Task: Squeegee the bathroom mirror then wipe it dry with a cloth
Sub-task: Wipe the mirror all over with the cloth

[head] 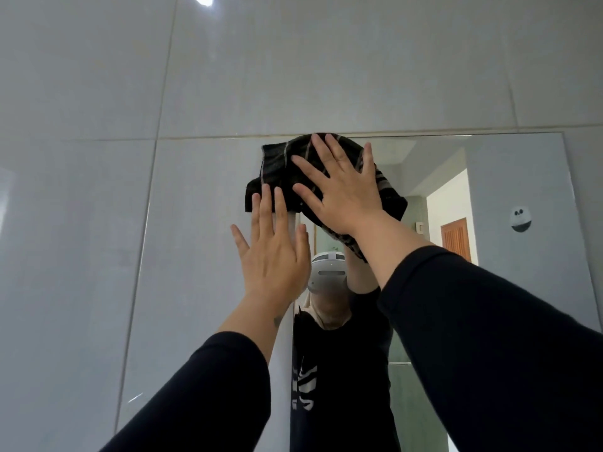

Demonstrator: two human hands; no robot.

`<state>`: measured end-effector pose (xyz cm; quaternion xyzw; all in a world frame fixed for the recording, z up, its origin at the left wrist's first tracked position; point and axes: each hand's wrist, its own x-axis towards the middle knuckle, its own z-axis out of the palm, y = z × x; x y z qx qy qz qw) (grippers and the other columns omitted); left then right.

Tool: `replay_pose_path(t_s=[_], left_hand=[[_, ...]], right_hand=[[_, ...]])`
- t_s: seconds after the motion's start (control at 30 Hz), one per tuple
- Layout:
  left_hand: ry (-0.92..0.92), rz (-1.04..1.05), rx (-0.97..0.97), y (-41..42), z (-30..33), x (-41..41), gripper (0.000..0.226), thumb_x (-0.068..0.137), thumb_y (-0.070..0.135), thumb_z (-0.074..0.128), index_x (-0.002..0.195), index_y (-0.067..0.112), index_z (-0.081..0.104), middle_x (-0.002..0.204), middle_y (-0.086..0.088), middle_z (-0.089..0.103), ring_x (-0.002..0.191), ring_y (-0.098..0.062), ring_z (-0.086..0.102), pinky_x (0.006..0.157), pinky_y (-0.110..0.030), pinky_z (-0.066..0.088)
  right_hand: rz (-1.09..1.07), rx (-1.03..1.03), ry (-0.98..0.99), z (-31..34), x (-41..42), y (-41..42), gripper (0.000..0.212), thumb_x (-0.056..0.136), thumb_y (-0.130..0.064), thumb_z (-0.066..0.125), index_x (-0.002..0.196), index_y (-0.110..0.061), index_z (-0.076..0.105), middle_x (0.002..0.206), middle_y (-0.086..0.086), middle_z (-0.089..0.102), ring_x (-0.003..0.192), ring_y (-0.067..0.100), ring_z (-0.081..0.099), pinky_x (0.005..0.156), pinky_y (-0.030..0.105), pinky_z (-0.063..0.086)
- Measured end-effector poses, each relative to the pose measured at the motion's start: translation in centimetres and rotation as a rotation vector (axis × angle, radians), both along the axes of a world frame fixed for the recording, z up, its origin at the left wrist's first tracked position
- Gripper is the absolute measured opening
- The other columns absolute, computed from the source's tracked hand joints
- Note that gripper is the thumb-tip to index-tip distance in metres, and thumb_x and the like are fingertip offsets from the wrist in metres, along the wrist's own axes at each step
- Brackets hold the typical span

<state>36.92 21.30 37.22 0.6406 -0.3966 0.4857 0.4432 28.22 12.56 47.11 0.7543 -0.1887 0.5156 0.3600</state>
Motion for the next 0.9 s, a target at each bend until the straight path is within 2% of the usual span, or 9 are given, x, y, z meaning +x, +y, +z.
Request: replay_pose_path(t_s=[0.17, 0.33, 0.53, 0.9], left_hand=[[0.029, 0.003, 0.088, -0.9, -2.1, -1.6, 0.064, 0.095, 0.045, 0.012, 0.15, 0.019, -0.007, 0.159, 0.004, -0.013, 0.145, -0.01, -0.011, 0.114, -0.052, -0.004], [0.092, 0.017, 0.154, -1.0, -2.9, -2.9, 0.066, 0.096, 0.046, 0.015, 0.149, 0.018, -0.012, 0.158, 0.004, -0.016, 0.145, -0.013, -0.009, 0.115, -0.052, -0.001], [0.189, -0.008, 0.192, -1.0, -2.9, -3.0, 0.071, 0.095, 0.048, 0.02, 0.149, 0.01, -0.008, 0.16, -0.006, -0.001, 0.146, -0.019, 0.0, 0.116, -0.051, 0.011], [0.203, 0.065, 0.213, -1.9, -3.2, -2.4, 0.09, 0.085, 0.07, 0.021, 0.148, 0.017, -0.016, 0.159, 0.004, -0.014, 0.145, -0.011, -0.01, 0.118, -0.043, 0.01]], right_hand=[[0.005, 0.01, -0.058, -1.3, -1.3, -1.4, 0.06, 0.094, -0.061, 0.012, 0.15, -0.039, 0.015, 0.162, -0.001, -0.003, 0.148, 0.016, -0.009, 0.114, 0.061, -0.005], [-0.038, 0.041, -0.082, -2.3, -4.1, -3.6, 0.061, 0.094, -0.061, 0.012, 0.15, -0.037, 0.015, 0.162, 0.0, -0.004, 0.148, 0.017, -0.009, 0.114, 0.062, -0.003], [-0.075, 0.103, -0.164, -1.7, -8.1, -6.6, 0.061, 0.095, -0.059, 0.013, 0.151, -0.035, 0.016, 0.162, 0.0, -0.003, 0.149, 0.017, -0.007, 0.114, 0.062, -0.002], [-0.1, 0.251, -0.35, -0.8, -16.9, -13.6, 0.061, 0.095, -0.058, 0.014, 0.151, -0.033, 0.016, 0.162, 0.001, -0.001, 0.149, 0.019, -0.005, 0.114, 0.062, 0.0]])
